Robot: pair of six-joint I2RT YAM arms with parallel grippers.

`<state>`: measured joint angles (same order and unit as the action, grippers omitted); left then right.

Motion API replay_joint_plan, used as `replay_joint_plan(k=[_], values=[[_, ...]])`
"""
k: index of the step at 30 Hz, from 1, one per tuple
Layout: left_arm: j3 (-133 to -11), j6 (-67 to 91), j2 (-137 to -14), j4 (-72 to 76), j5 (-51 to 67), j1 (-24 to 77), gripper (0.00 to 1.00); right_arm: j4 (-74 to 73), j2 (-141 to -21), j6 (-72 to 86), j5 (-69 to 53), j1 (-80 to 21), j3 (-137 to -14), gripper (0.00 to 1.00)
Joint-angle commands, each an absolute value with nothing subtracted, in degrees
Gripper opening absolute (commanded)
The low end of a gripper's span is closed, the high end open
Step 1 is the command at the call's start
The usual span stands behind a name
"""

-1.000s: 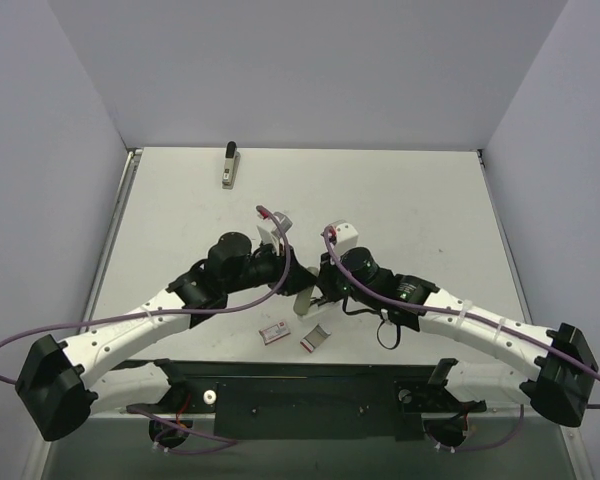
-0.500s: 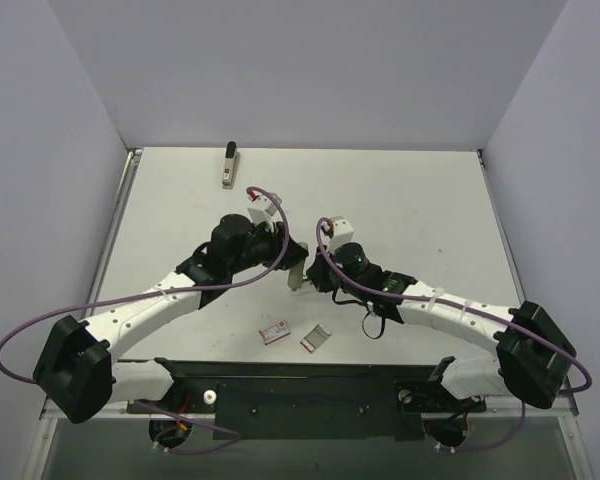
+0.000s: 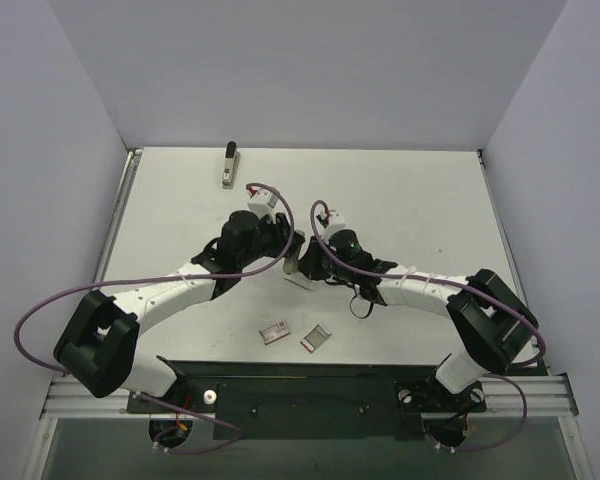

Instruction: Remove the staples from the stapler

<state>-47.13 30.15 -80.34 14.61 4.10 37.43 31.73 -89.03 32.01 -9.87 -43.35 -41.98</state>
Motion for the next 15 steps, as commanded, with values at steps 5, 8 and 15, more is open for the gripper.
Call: replay_joint_plan(k=[5, 8, 15], values=[[-51.2, 27.9, -81.7, 29.6, -3.4, 37.7, 0.00, 38.5, -91.5, 36.2, -19.7, -43.8, -45.4, 0.00], [-51.1, 27.2, -82.2, 30.8, -5.4, 37.8, 0.00, 40.6, -92.2, 38.5, -21.8, -43.5, -45.7, 0.00], [-49.4, 26.3, -82.8, 35.1, -8.6, 38.4, 0.00, 46.6, -94.9, 43.1, -25.7, -42.8, -46.3, 0.00]])
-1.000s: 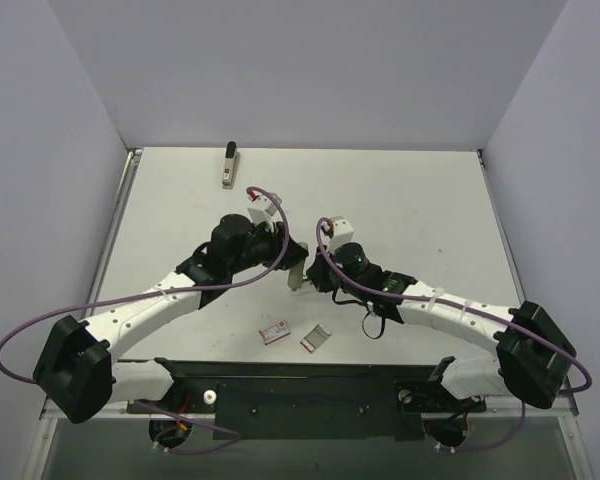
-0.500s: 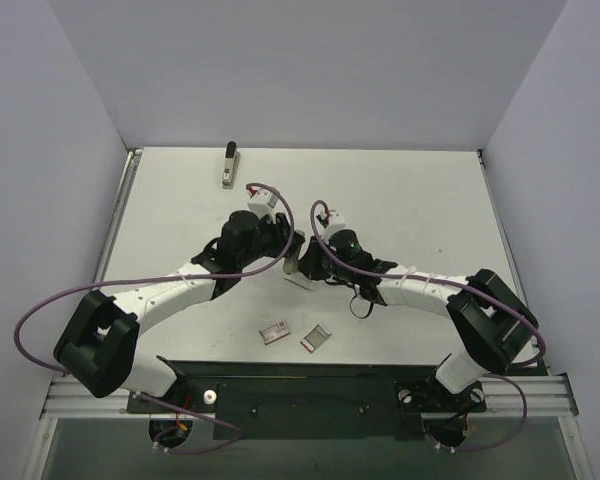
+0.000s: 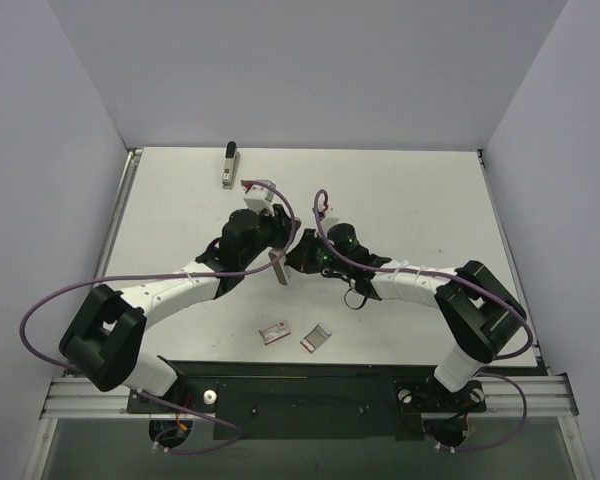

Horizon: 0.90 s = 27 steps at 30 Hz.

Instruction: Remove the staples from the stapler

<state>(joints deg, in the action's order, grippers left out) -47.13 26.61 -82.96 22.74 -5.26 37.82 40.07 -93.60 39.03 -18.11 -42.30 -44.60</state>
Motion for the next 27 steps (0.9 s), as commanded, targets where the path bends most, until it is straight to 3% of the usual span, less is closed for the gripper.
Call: replay_joint_plan(k=[1, 14, 27], values=[[-49.3, 26.1, -82.9, 35.2, -8.8, 38.4, 0.00, 48.3, -95.2, 43.8, -27.1, -42.6, -46.3, 0.00], [-47.9, 24.3, -85.6, 37.7, -11.1, 39.3, 0.00, 54.9, -94.8, 44.4, -30.3, -42.6, -46.9, 0.00], [-48.1, 24.2, -81.7, 34.5, -10.0, 40.0, 0.00, 46.1, -87.7, 39.4, -26.1, -42.5, -45.3, 0.00]])
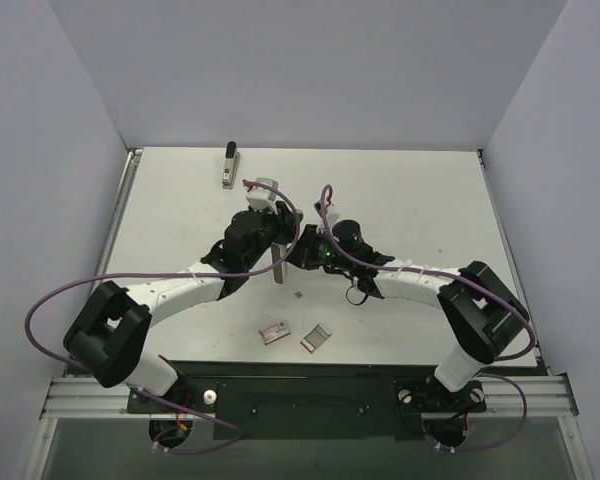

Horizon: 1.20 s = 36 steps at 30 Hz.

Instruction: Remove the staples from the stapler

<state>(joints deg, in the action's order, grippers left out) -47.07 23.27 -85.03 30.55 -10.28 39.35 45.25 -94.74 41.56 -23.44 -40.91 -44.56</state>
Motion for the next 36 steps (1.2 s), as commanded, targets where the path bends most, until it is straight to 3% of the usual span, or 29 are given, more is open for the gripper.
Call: replay_joint_plan(k=[1, 17, 27, 36], values=[[-48.3, 24.4, -80.6, 34.1, -9.8, 40.0, 0.00, 45.1, -87.2, 38.8, -25.7, -42.5, -45.3, 0.00], [-46.5, 31.6, -65.1, 24.3, -1.2, 40.0, 0.00, 23.0, -71.5, 30.1, -15.4, -42.7, -44.6, 0.00], [-43.3, 32.9, -53.1, 19.3, -2.5, 40.1, 0.00, 8.5, -57.8, 26.3, -7.0, -43.9, -42.9, 0.00], [-40.1, 36.0, -46.5, 18.8, -4.9, 40.2, 0.00, 6.5, -53.3, 28.3, -1.4, -55.0, -40.8, 0.00]])
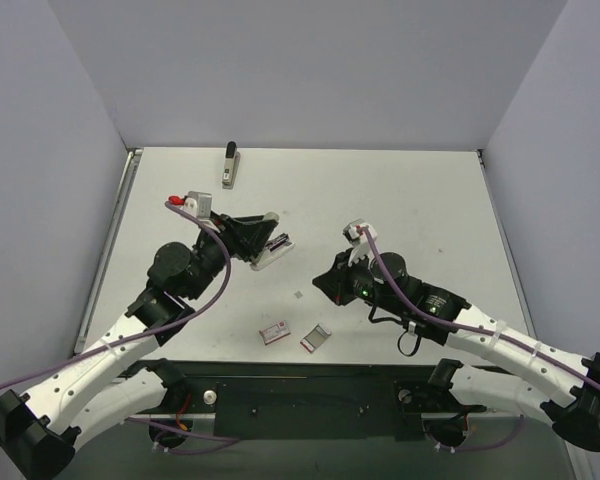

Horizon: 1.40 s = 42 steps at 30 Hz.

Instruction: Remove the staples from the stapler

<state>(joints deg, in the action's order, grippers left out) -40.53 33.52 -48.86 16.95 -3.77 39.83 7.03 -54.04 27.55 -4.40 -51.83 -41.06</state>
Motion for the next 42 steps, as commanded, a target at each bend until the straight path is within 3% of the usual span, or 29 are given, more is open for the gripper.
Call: replay_joint_plan(k=[1, 16, 29, 42], values=[[-39.6, 36.8, -45.9, 18.8, -4.7, 40.2, 0.00, 6.9, -53.4, 28.4, -1.7, -55.6, -41.0, 0.00], [-31.1, 50.3, -37.4, 19.4, -2.8, 40.2, 0.00, 18.3, -62.5, 28.8, 4.7, -62.2, -44.4, 0.00], [-27.0, 55.0, -34.5, 19.0, 0.0, 40.2, 0.00, 18.6, -65.7, 27.0, 4.3, -63.5, -50.1, 0.00], [-27.0, 58.8, -33.0, 15.6, 12.0, 40.2, 0.00, 20.9, -70.0, 21.9, 2.5, -63.6, -55.4, 0.00]])
